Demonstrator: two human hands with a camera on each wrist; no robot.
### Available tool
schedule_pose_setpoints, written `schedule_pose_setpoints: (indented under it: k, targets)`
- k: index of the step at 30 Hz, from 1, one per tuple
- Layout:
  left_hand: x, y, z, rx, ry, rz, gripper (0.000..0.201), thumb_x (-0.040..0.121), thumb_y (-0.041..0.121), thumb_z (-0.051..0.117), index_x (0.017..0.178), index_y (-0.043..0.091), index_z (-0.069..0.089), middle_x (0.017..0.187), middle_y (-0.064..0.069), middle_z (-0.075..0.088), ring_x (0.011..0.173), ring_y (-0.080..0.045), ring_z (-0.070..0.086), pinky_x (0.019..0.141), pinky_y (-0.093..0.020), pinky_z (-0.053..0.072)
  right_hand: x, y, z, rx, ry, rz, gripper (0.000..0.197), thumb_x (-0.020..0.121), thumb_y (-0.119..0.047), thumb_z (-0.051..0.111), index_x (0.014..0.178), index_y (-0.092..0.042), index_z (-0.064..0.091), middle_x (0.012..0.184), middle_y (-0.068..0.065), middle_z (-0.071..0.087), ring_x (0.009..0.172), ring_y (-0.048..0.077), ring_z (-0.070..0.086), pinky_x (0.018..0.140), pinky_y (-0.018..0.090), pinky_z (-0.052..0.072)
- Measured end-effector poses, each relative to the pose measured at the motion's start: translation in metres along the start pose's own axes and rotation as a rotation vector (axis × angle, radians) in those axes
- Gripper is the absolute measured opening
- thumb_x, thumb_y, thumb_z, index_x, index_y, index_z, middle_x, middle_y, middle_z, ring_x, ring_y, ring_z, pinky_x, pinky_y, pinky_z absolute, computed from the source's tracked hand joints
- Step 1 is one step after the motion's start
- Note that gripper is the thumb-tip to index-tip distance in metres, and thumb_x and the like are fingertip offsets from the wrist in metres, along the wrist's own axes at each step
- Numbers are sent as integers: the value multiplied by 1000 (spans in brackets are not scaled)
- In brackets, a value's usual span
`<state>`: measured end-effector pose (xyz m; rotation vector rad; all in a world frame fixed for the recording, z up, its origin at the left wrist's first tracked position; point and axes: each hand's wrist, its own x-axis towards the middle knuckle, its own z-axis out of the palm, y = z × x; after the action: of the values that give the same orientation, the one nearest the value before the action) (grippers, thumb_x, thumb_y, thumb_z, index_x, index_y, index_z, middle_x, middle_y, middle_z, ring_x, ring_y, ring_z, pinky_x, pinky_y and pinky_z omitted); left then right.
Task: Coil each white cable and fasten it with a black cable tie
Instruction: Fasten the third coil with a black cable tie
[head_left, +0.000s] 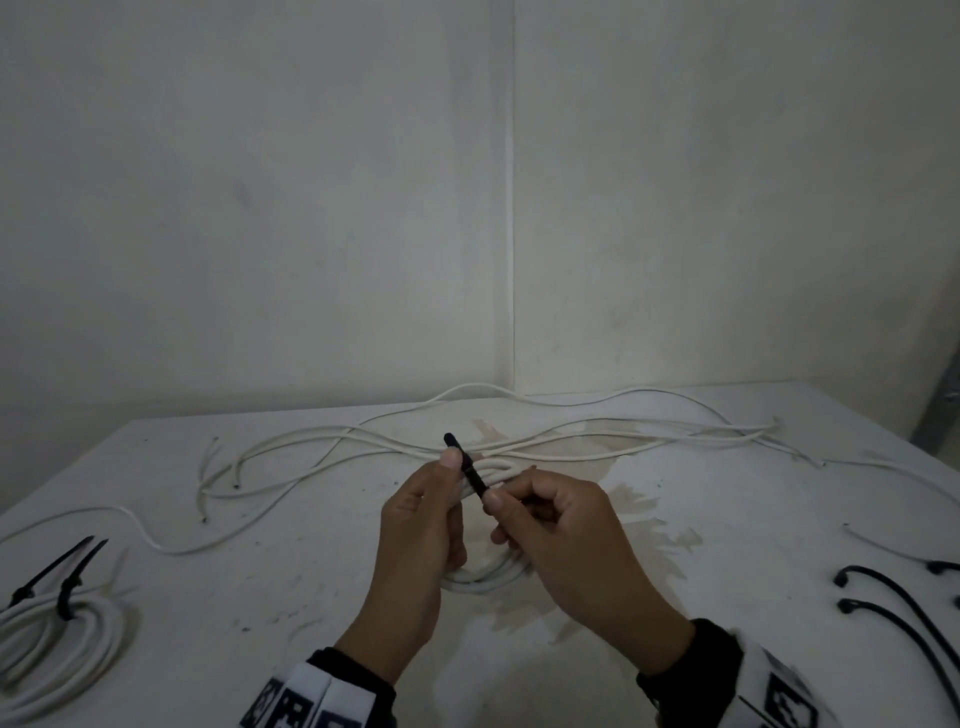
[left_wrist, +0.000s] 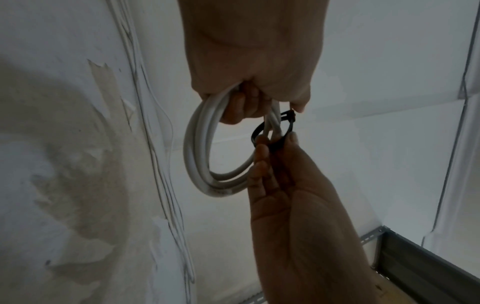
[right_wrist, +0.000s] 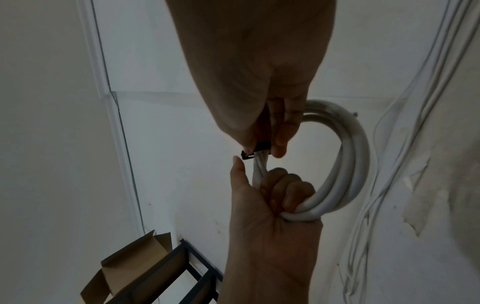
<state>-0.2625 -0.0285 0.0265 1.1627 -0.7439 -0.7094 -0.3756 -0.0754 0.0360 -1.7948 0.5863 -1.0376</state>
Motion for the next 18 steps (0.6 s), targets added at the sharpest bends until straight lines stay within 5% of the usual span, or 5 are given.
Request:
schedule_pose_setpoints:
  k: [3,7,14,18]
  targets:
    - [-3,-2,3,73,-8,42,35,92,27,49,61,23,65,40,8,28,37,-6,23,38,-17,24,-3,-1,2,0,26,-15,20,85,-13,63,69,-25,62,55,-16,62,53,1,60,52,9,42]
    - [-8,-5,10,139,-14,63,22,91,24,51,81,13,67,37,8,32,36,-6,25,38,-18,24,-4,2,6,41,149,-6,19,85,-15,62,67,-16,62,54,-11,61,47,4,57,48,10,41]
    - [-6,-2,1,90,20,26,24,88,29,52,80,11,66,39,8,29,38,-7,23,39,-20,24,-3,-1,7,33,42,32,14,83,-17,64,72,-25,65,56,-8,66,56,3,64,56,14,48]
    - [-10,-3,4,71,36,21,23,87,28,53,81,12,67,38,7,31,37,-8,24,39,-19,24,-11,2,10,51,96,4,13,82,-11,65,73,-20,67,62,-9,69,58,3,64,55,10,46]
